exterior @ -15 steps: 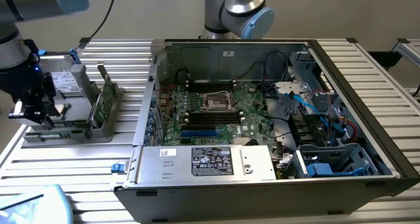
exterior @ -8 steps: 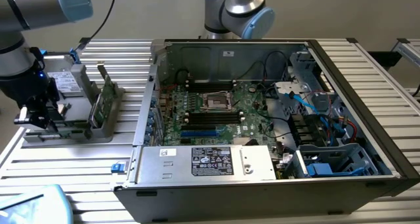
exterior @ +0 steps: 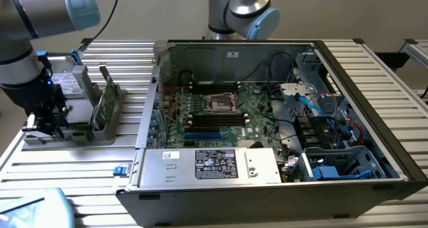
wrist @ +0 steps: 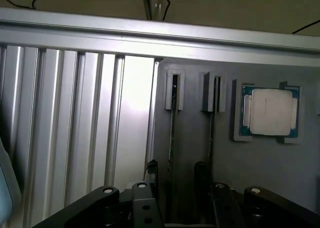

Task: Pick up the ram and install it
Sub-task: 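Pick up the ram and move it above insertion slot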

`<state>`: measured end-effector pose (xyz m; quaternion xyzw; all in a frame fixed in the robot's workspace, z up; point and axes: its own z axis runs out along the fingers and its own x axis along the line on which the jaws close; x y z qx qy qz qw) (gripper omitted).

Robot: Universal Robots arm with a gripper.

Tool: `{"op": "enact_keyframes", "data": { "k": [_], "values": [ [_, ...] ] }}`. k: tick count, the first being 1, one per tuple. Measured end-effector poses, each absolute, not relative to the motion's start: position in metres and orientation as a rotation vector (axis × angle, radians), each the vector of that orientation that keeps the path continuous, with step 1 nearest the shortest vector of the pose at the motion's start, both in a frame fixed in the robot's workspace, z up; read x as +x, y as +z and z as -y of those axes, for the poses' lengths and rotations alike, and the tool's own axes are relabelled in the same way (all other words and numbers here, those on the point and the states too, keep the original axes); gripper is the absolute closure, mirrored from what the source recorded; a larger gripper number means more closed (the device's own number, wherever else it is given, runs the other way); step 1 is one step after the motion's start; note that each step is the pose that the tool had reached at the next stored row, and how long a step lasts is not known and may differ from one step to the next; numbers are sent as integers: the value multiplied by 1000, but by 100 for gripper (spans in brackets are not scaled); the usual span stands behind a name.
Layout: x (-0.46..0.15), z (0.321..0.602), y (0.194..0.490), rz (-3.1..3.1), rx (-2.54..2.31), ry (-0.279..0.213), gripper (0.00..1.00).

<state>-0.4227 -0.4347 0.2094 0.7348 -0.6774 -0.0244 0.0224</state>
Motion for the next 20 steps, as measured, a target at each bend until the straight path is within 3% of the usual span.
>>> {"op": "enact_keyframes", "data": {
  "k": [20],
  "values": [
    [-422, 434, 195, 2095, 2273, -75, 57]
  ]
}}
